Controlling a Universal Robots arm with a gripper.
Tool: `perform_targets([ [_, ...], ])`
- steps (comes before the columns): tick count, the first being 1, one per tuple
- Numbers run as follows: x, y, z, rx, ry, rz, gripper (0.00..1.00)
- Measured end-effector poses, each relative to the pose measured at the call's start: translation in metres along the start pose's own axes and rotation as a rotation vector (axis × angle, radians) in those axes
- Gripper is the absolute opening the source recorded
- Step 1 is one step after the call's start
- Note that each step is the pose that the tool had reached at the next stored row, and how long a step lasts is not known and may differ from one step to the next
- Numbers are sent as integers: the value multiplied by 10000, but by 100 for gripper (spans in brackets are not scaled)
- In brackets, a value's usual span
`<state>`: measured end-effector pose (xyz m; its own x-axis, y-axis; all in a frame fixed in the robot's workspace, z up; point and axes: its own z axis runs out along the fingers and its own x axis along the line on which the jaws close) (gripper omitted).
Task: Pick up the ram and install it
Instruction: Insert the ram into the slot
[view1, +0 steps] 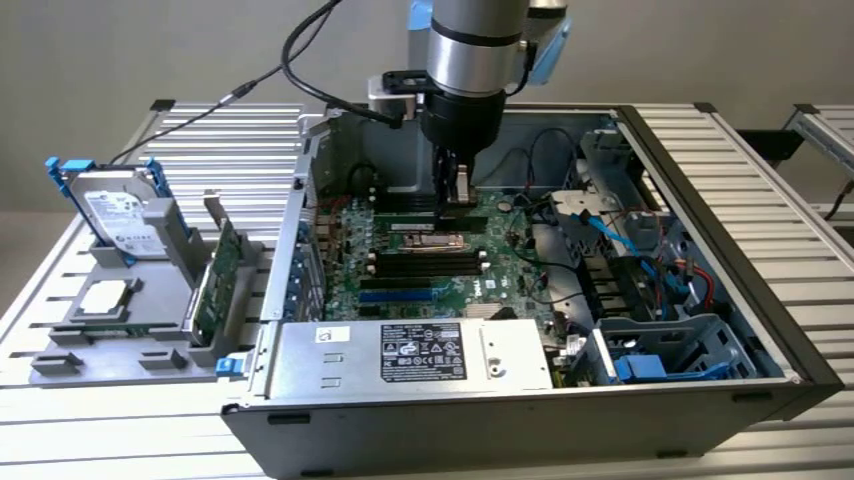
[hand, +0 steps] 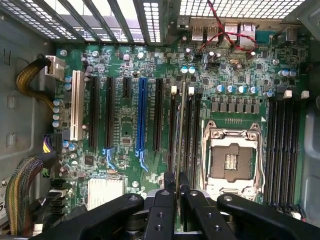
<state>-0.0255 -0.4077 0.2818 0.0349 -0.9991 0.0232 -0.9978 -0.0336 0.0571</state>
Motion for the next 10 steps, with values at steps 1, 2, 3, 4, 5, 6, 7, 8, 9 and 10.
perform_targets([
  [1, 1, -2, 17, 0, 0, -1, 14],
  [2, 3, -5, 36, 1, -1, -2, 14],
  [3, 4, -9, 54, 1, -1, -3, 14],
  [4, 6, -13, 72, 1, -1, -3, 14],
  [5, 8, -18, 89, 1, 0, -2, 14],
  [6, 10, -23, 107, 0, 1, -3, 14],
  [7, 12, -27, 125, 1, 0, -4, 14],
  [8, 14, -32, 143, 1, -1, -6, 14],
  [9, 17, -36, 162, 1, 0, -7, 14],
  [10, 20, -40, 180, 1, -1, -9, 14],
])
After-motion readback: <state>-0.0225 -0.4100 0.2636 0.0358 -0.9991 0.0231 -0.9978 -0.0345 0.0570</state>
